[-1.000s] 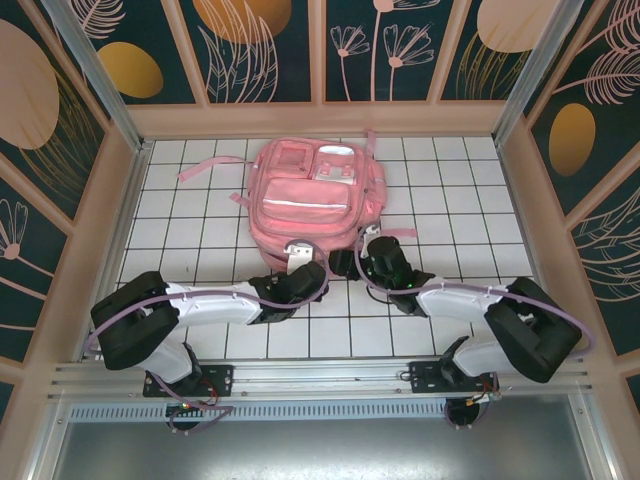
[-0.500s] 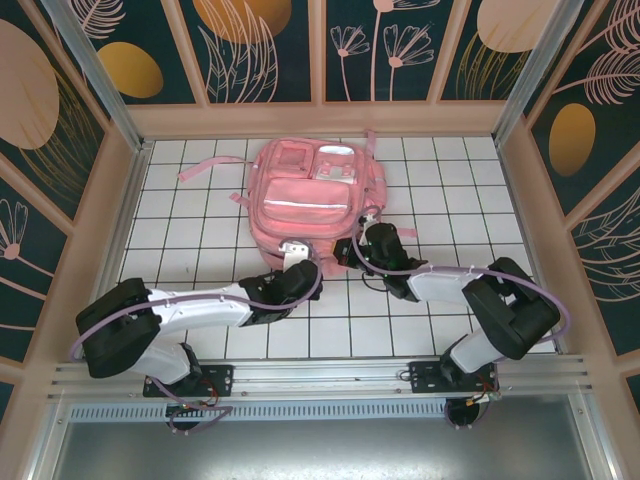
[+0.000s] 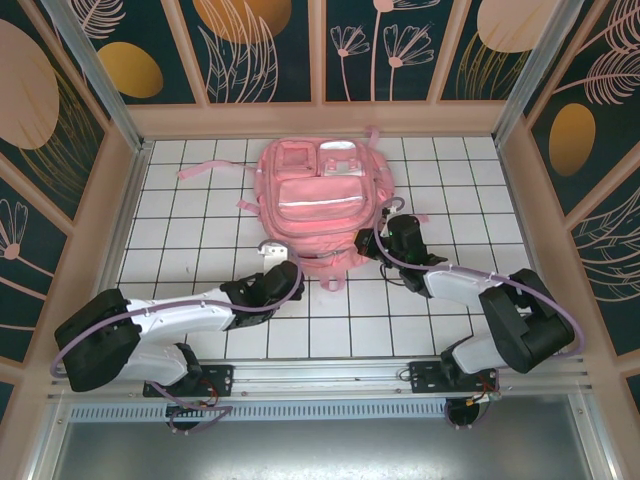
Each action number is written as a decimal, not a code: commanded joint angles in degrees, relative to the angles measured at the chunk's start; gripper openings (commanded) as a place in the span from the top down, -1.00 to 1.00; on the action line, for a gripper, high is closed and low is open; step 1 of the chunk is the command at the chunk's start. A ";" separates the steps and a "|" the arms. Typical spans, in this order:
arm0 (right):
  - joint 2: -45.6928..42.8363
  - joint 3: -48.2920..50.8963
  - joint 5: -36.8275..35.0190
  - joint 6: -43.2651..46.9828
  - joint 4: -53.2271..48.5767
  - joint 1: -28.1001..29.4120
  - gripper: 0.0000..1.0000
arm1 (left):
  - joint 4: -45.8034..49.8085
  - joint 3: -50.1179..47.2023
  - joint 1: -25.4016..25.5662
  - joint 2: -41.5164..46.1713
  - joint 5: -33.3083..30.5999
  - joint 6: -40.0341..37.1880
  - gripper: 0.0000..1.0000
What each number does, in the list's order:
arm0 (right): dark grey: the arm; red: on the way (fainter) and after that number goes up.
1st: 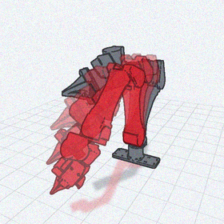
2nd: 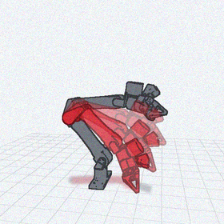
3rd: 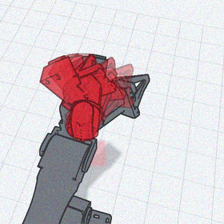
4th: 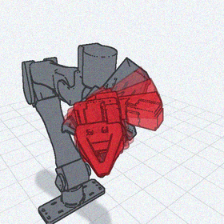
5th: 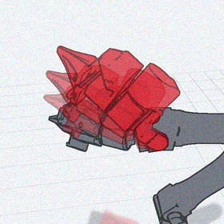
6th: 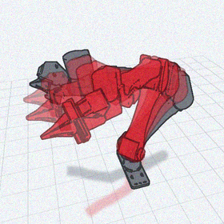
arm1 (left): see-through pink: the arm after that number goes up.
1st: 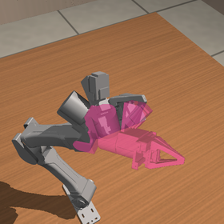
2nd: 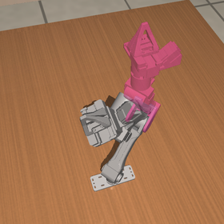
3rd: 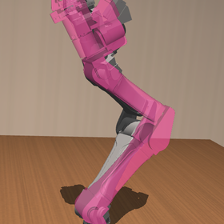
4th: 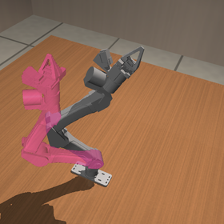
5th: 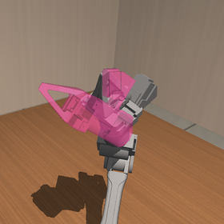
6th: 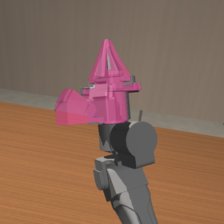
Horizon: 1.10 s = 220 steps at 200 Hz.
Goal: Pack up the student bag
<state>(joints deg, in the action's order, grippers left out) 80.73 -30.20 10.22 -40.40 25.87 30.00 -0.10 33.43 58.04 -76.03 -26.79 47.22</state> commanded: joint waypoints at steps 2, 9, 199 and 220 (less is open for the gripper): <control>-1.50 0.22 -2.42 1.00 1.98 -0.90 1.00 | -2.78 1.91 0.12 -0.21 4.24 -2.85 0.98; -1.30 0.22 -2.23 0.84 2.23 -0.86 1.00 | -2.62 3.18 0.42 -0.92 4.41 -3.32 0.90; -0.42 0.75 -0.81 -0.20 3.61 -0.38 1.00 | 33.99 44.35 8.58 -36.12 -14.82 -0.38 0.40; -0.49 0.71 -0.79 -0.21 3.66 -0.38 1.00 | 34.36 45.03 8.52 -37.55 -15.14 -0.30 0.49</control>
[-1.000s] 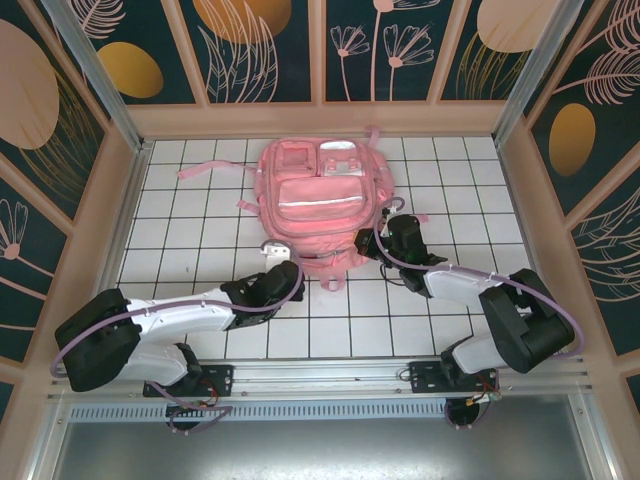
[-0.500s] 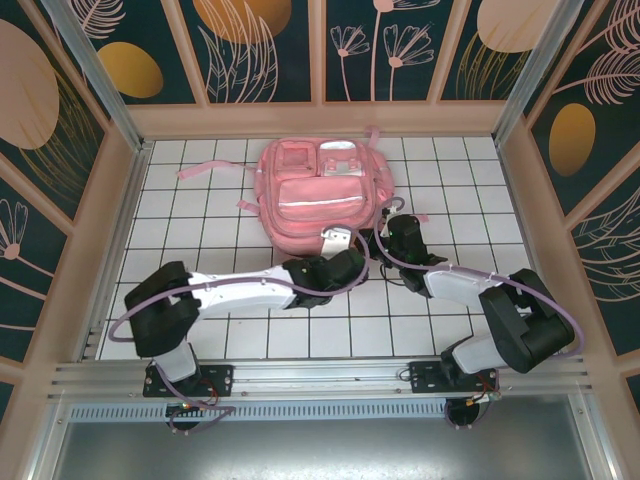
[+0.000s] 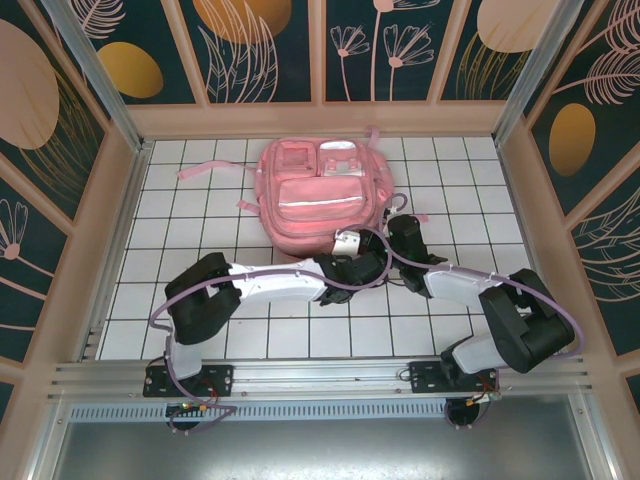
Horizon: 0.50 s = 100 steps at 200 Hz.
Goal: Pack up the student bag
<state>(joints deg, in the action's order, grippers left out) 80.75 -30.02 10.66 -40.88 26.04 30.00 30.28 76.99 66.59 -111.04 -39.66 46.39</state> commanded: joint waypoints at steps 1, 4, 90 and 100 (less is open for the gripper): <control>-0.51 0.56 -1.20 0.27 3.49 -0.38 1.00 | 3.99 1.48 0.00 -2.61 -2.26 0.53 0.49; -0.51 0.57 -1.17 0.30 3.49 -0.38 1.00 | 3.94 1.49 0.00 -2.70 -2.34 0.54 0.50; -0.30 0.71 -1.29 0.28 3.43 -0.42 1.00 | 3.64 -0.66 0.03 0.07 -3.39 0.82 1.00; -0.40 0.63 -1.41 0.38 3.32 -0.44 1.00 | 3.81 -1.03 0.03 0.51 -3.96 1.12 1.00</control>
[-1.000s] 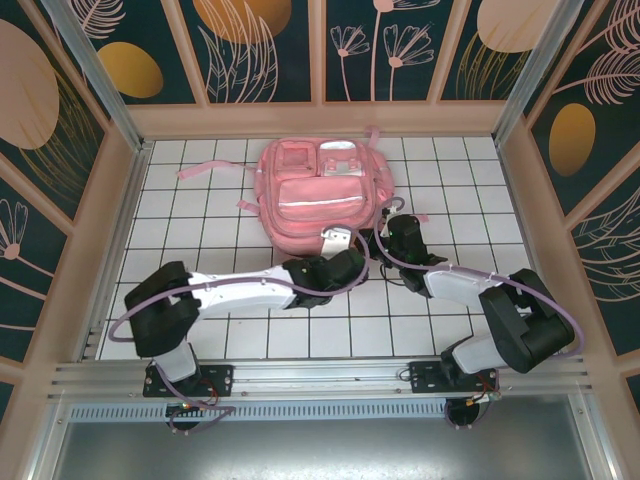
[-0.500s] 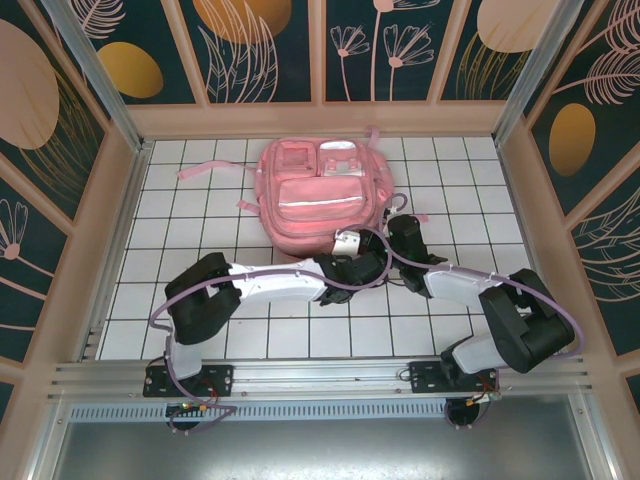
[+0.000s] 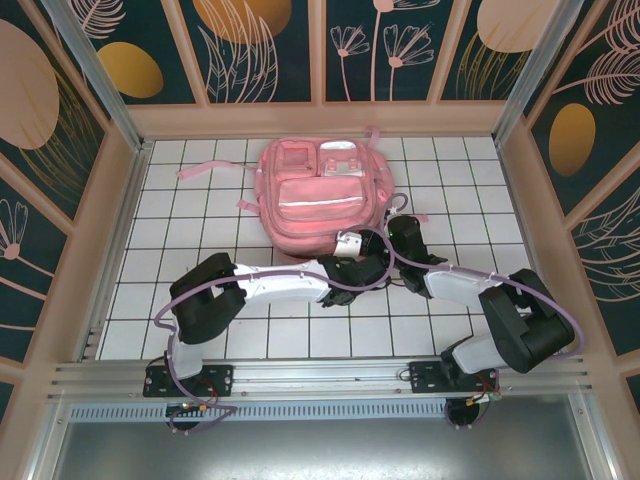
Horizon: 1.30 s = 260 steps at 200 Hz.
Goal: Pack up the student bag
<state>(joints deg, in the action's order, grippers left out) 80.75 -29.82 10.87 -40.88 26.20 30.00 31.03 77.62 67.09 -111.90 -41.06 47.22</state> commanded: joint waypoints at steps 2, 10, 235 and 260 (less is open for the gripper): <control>-0.35 0.39 -1.64 0.44 3.12 -0.42 1.00 | 3.05 -1.79 -0.47 1.41 -2.70 0.38 1.00; -0.33 0.38 -1.73 0.48 2.96 -0.50 1.00 | 3.03 -2.26 -0.47 1.87 -3.09 0.58 1.00; -0.09 1.26 -0.95 0.28 3.20 -1.67 1.00 | -17.31 -17.85 -2.80 18.16 10.69 -5.29 0.63; 0.02 1.35 -0.68 0.01 3.52 -1.61 1.00 | -17.60 -15.93 -2.30 14.89 10.77 -5.54 0.77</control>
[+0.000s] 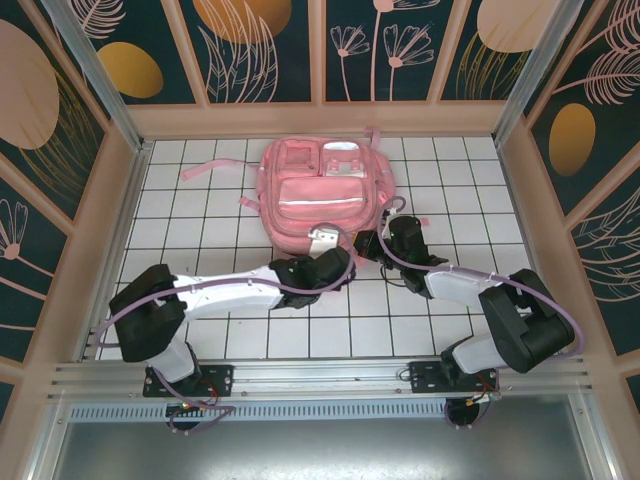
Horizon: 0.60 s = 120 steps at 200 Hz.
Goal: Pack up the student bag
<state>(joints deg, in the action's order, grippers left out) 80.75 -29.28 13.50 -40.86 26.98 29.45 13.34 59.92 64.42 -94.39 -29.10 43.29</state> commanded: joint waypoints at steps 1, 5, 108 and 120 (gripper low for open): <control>-0.02 0.80 -3.30 -0.01 2.73 -1.06 1.00 | 0.05 1.78 0.40 -2.67 -1.16 -1.57 0.77; -0.06 0.88 -3.35 0.00 2.64 -1.06 1.00 | -0.06 1.78 0.42 -3.00 -1.33 -1.62 0.77; -0.44 1.46 -3.39 0.02 2.86 -1.01 1.00 | 10.40 9.45 -0.90 -11.78 -11.99 1.24 0.49; -0.26 1.59 -3.28 -0.15 3.21 -1.06 1.00 | 12.29 10.46 -0.92 -12.29 -13.71 1.90 0.46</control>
<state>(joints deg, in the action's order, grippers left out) 80.75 -29.04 13.39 -40.86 27.51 29.45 19.70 68.25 64.84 -105.01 -36.16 43.35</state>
